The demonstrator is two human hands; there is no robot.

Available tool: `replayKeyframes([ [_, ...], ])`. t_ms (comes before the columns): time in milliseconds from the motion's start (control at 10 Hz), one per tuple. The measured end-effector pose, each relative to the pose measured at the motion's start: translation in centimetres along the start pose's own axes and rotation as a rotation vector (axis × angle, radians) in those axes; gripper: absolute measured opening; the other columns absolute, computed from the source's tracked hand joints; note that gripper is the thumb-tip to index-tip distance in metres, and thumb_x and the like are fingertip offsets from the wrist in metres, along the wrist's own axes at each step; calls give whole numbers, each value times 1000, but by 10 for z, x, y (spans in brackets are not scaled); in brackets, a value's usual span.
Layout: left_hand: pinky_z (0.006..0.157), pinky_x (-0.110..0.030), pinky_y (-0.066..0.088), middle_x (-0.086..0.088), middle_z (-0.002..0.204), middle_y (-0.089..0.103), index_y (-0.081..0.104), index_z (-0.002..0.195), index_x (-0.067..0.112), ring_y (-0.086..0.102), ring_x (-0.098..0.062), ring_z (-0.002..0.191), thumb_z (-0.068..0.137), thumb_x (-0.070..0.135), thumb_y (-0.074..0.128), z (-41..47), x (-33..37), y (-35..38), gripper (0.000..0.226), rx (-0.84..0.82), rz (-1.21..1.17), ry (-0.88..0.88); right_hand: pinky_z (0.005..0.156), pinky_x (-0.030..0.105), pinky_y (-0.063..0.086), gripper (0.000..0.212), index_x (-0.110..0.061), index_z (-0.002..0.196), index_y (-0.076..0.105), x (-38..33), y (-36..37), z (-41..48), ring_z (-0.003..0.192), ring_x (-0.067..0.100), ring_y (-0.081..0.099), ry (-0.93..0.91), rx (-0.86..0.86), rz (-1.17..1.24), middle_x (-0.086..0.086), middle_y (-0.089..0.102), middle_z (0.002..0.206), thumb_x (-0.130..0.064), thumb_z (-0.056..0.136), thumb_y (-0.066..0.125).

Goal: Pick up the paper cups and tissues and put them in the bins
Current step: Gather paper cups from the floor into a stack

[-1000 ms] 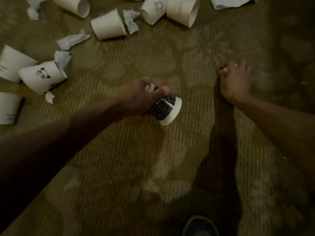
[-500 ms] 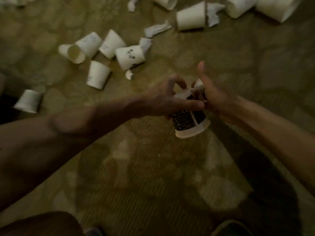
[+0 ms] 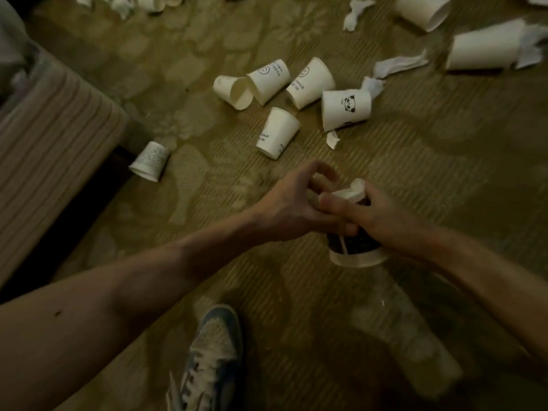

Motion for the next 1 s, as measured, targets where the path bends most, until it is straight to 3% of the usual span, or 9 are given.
replayKeyframes([
  [100, 71, -31, 61, -1, 116, 59, 50, 120, 25, 70, -15, 93, 62, 11, 91, 25, -17, 2, 73, -113, -88, 68, 82, 24, 50, 50, -19, 117, 57, 8, -8, 11, 98, 12, 65, 24, 122, 11, -3, 68, 108, -39, 77, 80],
  [200, 72, -32, 61, -2, 117, 60, 53, 118, 30, 71, -15, 94, 62, 8, 90, 45, -28, -9, 70, -168, -147, 115, 68, 26, 52, 61, -21, 105, 61, 13, -19, 19, 86, 12, 72, 66, 178, 30, -3, 74, 90, -57, 59, 80],
  [300, 67, -19, 57, 7, 114, 59, 57, 110, 37, 66, -9, 94, 62, 22, 90, 66, -32, -47, 60, 16, -49, 152, 59, 26, 53, 63, -19, 98, 64, 16, -22, 30, 75, 10, 73, 127, 248, 176, -4, 76, 83, -58, 50, 77],
  [400, 81, -28, 55, 9, 125, 48, 53, 115, 38, 51, -11, 111, 61, 30, 90, 90, -46, -91, 66, 324, 135, 123, 70, 31, 55, 62, -11, 105, 65, 16, -20, 43, 83, 18, 74, 138, 293, 324, 4, 77, 91, -47, 57, 77],
  [500, 107, -48, 36, -2, 141, 37, 40, 137, 33, 32, -23, 132, 63, 40, 89, 113, -58, -118, 89, 458, 348, 42, 73, 33, 59, 59, -9, 110, 64, 17, -20, 56, 87, 21, 74, 141, 370, 378, 7, 76, 95, -42, 62, 76],
  [600, 112, -55, 29, -8, 150, 31, 25, 149, 28, 26, -29, 140, 65, 46, 88, 131, -65, -122, 107, 464, 364, 20, 84, 41, 57, 47, -10, 112, 64, 17, -22, 63, 92, 24, 73, 165, 410, 390, 8, 76, 98, -36, 75, 76],
  [700, 113, -52, 33, -8, 156, 29, 13, 155, 26, 30, -29, 142, 68, 45, 86, 150, -75, -115, 114, 391, 247, -35, 77, 36, 57, 40, -12, 111, 64, 17, -26, 68, 88, 20, 74, 170, 452, 406, 5, 76, 97, -33, 79, 75],
  [800, 103, -53, 45, -6, 150, 36, 17, 152, 31, 43, -29, 132, 71, 47, 84, 164, -82, -109, 107, 351, 140, -99, 72, 33, 57, 39, -13, 111, 64, 19, -35, 71, 85, 18, 74, 166, 496, 405, 4, 77, 94, -33, 79, 76],
  [1000, 70, -39, 57, 3, 117, 52, 40, 130, 31, 57, -16, 99, 65, 51, 85, 167, -88, -102, 82, 355, 71, -37, 67, 31, 56, 35, -17, 104, 65, 24, -46, 83, 82, 17, 74, 161, 516, 408, 1, 77, 89, -35, 77, 78],
])
Point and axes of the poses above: each hand's wrist, its own z-axis towards the middle knuckle, its own y-axis out of the palm, x = y × z, the point moved 4 cm from there along z, towards the middle knuckle
